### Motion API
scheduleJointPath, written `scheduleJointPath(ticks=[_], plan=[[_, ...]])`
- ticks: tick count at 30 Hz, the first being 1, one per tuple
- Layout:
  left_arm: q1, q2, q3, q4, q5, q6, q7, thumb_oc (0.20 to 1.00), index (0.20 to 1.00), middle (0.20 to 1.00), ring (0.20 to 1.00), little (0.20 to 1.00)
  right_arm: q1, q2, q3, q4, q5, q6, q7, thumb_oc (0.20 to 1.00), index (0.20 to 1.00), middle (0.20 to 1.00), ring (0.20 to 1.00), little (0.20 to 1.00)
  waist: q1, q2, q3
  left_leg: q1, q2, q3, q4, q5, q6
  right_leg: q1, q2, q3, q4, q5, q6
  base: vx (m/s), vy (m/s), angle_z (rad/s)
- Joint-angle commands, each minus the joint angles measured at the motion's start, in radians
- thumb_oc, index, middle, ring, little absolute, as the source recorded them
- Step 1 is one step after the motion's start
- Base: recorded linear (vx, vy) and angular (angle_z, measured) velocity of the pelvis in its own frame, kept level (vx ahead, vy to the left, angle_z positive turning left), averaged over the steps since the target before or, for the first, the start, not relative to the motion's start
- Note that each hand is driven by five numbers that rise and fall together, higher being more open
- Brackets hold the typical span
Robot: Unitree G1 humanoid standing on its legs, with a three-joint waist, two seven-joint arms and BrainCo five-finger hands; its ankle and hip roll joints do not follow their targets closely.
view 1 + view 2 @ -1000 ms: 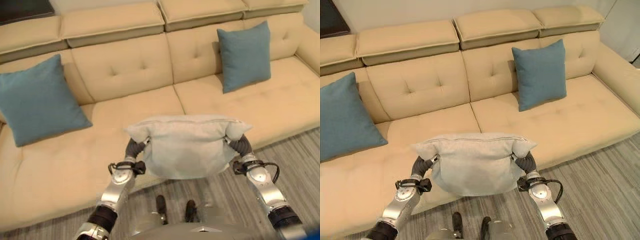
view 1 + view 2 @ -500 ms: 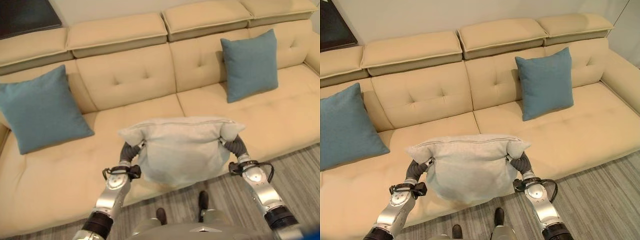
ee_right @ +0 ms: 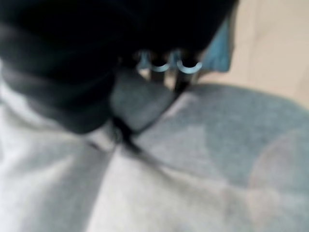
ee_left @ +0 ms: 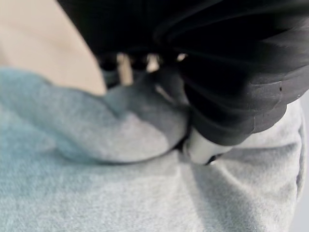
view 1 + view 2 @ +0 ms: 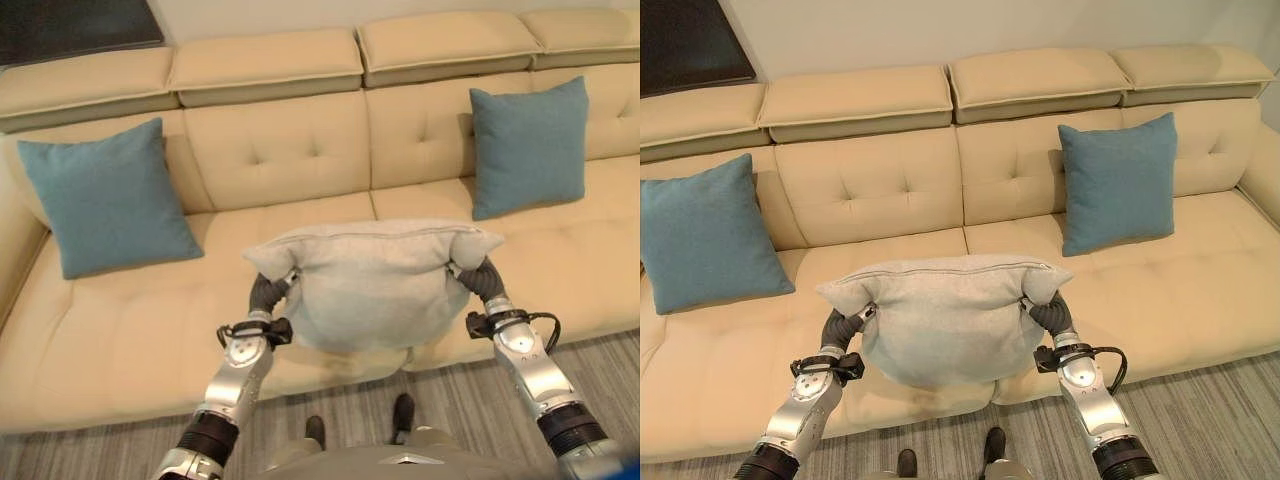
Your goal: Pick up all the scattered cushions and arrange them neatly on the sofa.
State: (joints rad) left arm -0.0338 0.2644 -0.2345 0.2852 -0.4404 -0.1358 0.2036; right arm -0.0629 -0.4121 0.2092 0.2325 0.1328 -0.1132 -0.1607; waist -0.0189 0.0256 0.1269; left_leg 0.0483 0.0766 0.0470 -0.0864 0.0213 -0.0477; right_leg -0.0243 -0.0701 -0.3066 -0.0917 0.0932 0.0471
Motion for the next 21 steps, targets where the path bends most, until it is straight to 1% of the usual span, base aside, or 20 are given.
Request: scheduleJointPath(ticks=[1, 2, 3, 5, 7, 8, 9, 10, 12, 14, 16, 17, 19, 20, 21], plan=[[-0.115, 0.033, -0.012, -0.074, -0.004, -0.088, -0.006, 0.200, 0.200, 0.200, 0.200, 0.200, -0.083, 0.014, 0.002, -0.072, 0.013, -0.088, -0.010, 0.200, 0.200, 0.200, 0.200, 0.200, -0.010, -0.073, -0.042, -0.044, -0.014, 0.039, 0.112, -0.033, -0.049, 0.051, -0.028, 0.058, 0.068, -0.104, 0.062, -0.05, -0.108, 0.29], [-0.116, 0.035, -0.011, -0.076, -0.010, -0.092, -0.006, 0.200, 0.200, 0.200, 0.200, 0.200, -0.082, 0.012, 0.000, -0.073, 0.018, -0.090, -0.010, 0.200, 0.200, 0.200, 0.200, 0.200, -0.012, -0.082, -0.031, -0.076, -0.012, 0.025, 0.166, -0.043, -0.052, 0.051, -0.022, 0.068, 0.067, -0.106, 0.052, -0.06, -0.115, 0.41], [-0.120, 0.035, -0.011, -0.076, -0.018, -0.098, -0.006, 0.200, 0.200, 0.200, 0.200, 0.200, -0.078, 0.012, -0.001, -0.073, 0.026, -0.095, -0.010, 0.200, 0.200, 0.200, 0.200, 0.200, -0.011, -0.090, -0.018, -0.107, -0.019, 0.017, 0.228, -0.044, -0.060, 0.048, -0.021, 0.071, 0.070, -0.107, 0.045, -0.09, -0.116, 0.41], [-0.130, 0.033, -0.016, -0.073, -0.029, -0.099, -0.004, 0.200, 0.200, 0.200, 0.200, 0.200, -0.078, 0.009, -0.005, -0.072, 0.036, -0.099, -0.011, 0.200, 0.200, 0.200, 0.200, 0.200, -0.006, -0.101, 0.000, -0.168, -0.027, 0.000, 0.324, -0.035, -0.071, 0.050, -0.020, 0.065, 0.069, -0.109, 0.035, -0.05, -0.083, 0.40], [-0.136, 0.031, -0.019, -0.068, -0.030, -0.096, -0.001, 0.200, 0.200, 0.200, 0.200, 0.200, -0.077, 0.011, -0.005, -0.072, 0.037, -0.098, -0.015, 0.200, 0.200, 0.200, 0.200, 0.200, -0.006, -0.101, 0.000, -0.186, -0.026, -0.006, 0.320, -0.037, -0.067, 0.050, -0.018, 0.058, 0.066, -0.114, 0.034, 0.03, -0.015, 0.31], [-0.144, 0.028, -0.030, -0.066, -0.033, -0.094, -0.004, 0.200, 0.200, 0.200, 0.200, 0.200, -0.075, 0.012, -0.014, -0.071, 0.042, -0.099, -0.021, 0.200, 0.200, 0.200, 0.200, 0.200, -0.012, -0.096, -0.006, -0.192, -0.009, 0.033, 0.235, -0.019, -0.052, 0.059, -0.016, 0.044, 0.058, -0.116, 0.043, 0.15, 0.083, 0.32], [-0.161, 0.028, -0.048, -0.062, -0.020, -0.093, -0.005, 0.200, 0.200, 0.200, 0.200, 0.200, -0.074, 0.016, -0.020, -0.074, 0.052, -0.100, -0.027, 0.200, 0.200, 0.200, 0.200, 0.200, -0.017, -0.092, -0.013, -0.248, 0.012, 0.084, 0.168, 0.050, -0.053, 0.074, -0.014, 0.033, 0.049, -0.124, 0.050, 0.22, 0.110, 0.49], [-0.166, 0.029, -0.051, -0.055, -0.020, -0.094, -0.001, 0.200, 0.200, 0.200, 0.200, 0.200, -0.077, 0.015, -0.017, -0.071, 0.052, -0.101, -0.034, 0.200, 0.200, 0.200, 0.200, 0.200, -0.010, -0.091, -0.014, -0.274, 0.015, 0.089, 0.150, 0.071, -0.057, 0.079, -0.013, 0.036, 0.051, -0.129, 0.053, 0.25, 0.140, 0.68], [-0.158, 0.032, -0.047, -0.062, -0.021, -0.097, -0.004, 0.200, 0.200, 0.200, 0.200, 0.200, -0.071, 0.021, -0.013, -0.065, 0.047, -0.097, -0.025, 0.200, 0.200, 0.200, 0.200, 0.200, -0.007, -0.085, -0.026, -0.236, 0.007, 0.072, 0.134, 0.052, -0.049, 0.089, -0.022, 0.046, 0.065, -0.149, 0.069, 0.25, 0.161, 0.33], [-0.144, 0.034, -0.041, -0.082, -0.022, -0.098, -0.011, 0.200, 0.200, 0.200, 0.200, 0.200, -0.064, 0.028, -0.018, -0.061, 0.045, -0.093, -0.018, 0.200, 0.200, 0.200, 0.200, 0.200, -0.011, -0.081, -0.036, -0.212, -0.006, 0.087, 0.129, 0.040, -0.041, 0.092, -0.048, 0.057, 0.108, -0.155, 0.084, 0.25, 0.201, -0.62], [-0.132, 0.046, -0.038, -0.104, -0.015, -0.099, -0.018, 0.200, 0.200, 0.200, 0.200, 0.200, -0.068, 0.039, -0.014, -0.053, 0.036, -0.087, -0.012, 0.200, 0.200, 0.200, 0.200, 0.200, -0.002, -0.078, -0.034, -0.188, -0.025, 0.103, 0.136, 0.010, -0.013, 0.068, -0.084, 0.077, 0.186, -0.152, 0.098, 0.20, 0.226, -0.61], [-0.131, 0.052, -0.037, -0.112, -0.016, -0.098, -0.021, 0.200, 0.200, 0.200, 0.200, 0.200, -0.074, 0.045, -0.013, -0.051, 0.034, -0.085, -0.012, 0.200, 0.200, 0.200, 0.200, 0.200, 0.001, -0.076, -0.028, -0.177, -0.030, 0.115, 0.139, -0.003, -0.002, 0.040, -0.100, 0.088, 0.245, -0.133, 0.106, 0.15, 0.216, -0.52], [-0.115, 0.067, -0.027, -0.140, -0.008, -0.100, -0.025, 0.200, 0.200, 0.200, 0.200, 0.200, -0.082, 0.051, -0.011, -0.050, 0.024, -0.082, -0.007, 0.200, 0.200, 0.200, 0.200, 0.200, 0.010, -0.069, -0.017, -0.151, -0.041, 0.136, 0.145, -0.027, 0.027, -0.010, -0.140, 0.087, 0.356, -0.080, 0.123, 0.14, 0.227, -0.64], [-0.112, 0.073, -0.022, -0.140, -0.008, -0.100, -0.023, 0.200, 0.200, 0.200, 0.200, 0.200, -0.090, 0.057, -0.003, -0.047, 0.019, -0.082, -0.003, 0.200, 0.200, 0.200, 0.200, 0.200, 0.008, -0.059, -0.007, -0.129, -0.039, 0.142, 0.143, -0.037, 0.037, -0.061, -0.143, 0.102, 0.442, -0.070, 0.122, 0.20, 0.225, -0.48], [-0.098, 0.077, -0.011, -0.144, -0.004, -0.101, -0.022, 0.200, 0.200, 0.200, 0.200, 0.200, -0.086, 0.062, 0.002, -0.052, 0.016, -0.082, 0.002, 0.200, 0.200, 0.200, 0.200, 0.200, 0.013, -0.055, -0.007, -0.104, -0.043, 0.151, 0.134, -0.054, 0.041, -0.083, -0.164, 0.084, 0.436, -0.059, 0.117, 0.19, 0.163, -0.32]])
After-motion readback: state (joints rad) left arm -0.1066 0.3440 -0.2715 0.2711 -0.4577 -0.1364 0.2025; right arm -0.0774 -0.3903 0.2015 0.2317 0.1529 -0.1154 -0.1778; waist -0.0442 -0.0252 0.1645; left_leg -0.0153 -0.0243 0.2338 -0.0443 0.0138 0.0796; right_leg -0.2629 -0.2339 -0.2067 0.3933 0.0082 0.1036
